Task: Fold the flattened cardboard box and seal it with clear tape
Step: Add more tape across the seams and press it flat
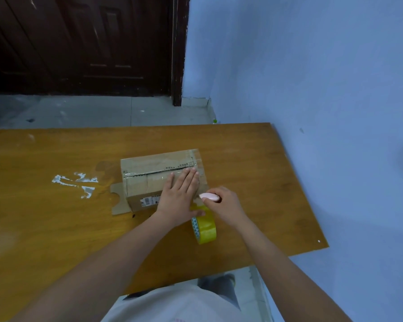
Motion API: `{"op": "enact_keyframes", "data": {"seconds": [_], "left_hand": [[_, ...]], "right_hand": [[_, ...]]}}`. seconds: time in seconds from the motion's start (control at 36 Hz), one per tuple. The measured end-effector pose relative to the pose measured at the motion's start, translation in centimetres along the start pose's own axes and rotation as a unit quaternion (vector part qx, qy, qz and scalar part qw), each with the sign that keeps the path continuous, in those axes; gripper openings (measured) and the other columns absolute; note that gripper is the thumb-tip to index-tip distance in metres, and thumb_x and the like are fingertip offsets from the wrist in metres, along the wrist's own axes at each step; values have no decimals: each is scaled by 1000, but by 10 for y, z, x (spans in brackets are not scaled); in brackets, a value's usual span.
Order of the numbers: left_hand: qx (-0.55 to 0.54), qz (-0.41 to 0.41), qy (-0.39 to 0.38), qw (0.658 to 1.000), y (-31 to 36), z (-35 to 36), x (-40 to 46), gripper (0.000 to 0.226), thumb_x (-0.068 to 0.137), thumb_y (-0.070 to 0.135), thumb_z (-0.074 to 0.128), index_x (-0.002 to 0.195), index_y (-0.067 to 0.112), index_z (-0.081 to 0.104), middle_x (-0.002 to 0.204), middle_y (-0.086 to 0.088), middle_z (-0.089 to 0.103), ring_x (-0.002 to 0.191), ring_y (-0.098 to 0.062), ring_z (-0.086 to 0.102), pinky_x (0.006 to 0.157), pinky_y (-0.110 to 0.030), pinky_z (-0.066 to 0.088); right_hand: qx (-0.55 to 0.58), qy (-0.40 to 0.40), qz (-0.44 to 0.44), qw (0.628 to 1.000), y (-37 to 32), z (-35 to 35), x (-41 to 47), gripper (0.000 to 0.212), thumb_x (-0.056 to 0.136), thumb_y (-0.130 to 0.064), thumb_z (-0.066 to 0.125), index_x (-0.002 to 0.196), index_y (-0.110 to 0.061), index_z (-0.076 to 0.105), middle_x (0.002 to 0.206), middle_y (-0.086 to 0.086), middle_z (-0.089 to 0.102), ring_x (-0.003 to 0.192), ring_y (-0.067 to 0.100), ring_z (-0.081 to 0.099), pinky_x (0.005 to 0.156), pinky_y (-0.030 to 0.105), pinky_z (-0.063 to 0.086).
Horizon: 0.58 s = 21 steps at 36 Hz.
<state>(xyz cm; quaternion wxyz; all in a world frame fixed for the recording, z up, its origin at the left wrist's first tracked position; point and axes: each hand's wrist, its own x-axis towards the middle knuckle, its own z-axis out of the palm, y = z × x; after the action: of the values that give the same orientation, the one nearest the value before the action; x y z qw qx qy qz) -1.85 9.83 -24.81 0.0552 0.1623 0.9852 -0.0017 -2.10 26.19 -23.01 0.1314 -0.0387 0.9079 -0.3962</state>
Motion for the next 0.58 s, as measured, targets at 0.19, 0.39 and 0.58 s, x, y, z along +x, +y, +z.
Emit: {"op": "enact_keyframes", "data": {"seconds": [0.19, 0.39, 0.58], "left_hand": [[1, 2, 8, 1000, 1, -1, 0, 106, 79, 80, 30, 140, 12, -24, 158, -3, -16, 144, -19, -18, 114, -47, -11], [1, -1, 4, 1000, 0, 0, 0, 107, 77, 81, 29, 140, 13, -25, 158, -3, -17, 144, -20, -19, 114, -47, -11], [-2, -2, 11, 1000, -2, 2, 1, 108, 77, 82, 30, 141, 14, -23, 158, -3, -14, 144, -19, -18, 114, -47, -13]], "right_hand": [[-27, -2, 9, 1000, -3, 2, 7, 22, 84, -30, 66, 95, -11, 68, 95, 7, 62, 87, 19, 57, 77, 37, 47], [-49, 7, 17, 999, 1, 4, 12, 25, 85, -32, 65, 101, -13, 68, 99, 6, 62, 91, 20, 57, 79, 38, 48], [-48, 35, 51, 997, 16, 1, 15, 26, 85, -36, 64, 99, -15, 69, 94, 2, 62, 87, 18, 57, 73, 34, 45]]}}
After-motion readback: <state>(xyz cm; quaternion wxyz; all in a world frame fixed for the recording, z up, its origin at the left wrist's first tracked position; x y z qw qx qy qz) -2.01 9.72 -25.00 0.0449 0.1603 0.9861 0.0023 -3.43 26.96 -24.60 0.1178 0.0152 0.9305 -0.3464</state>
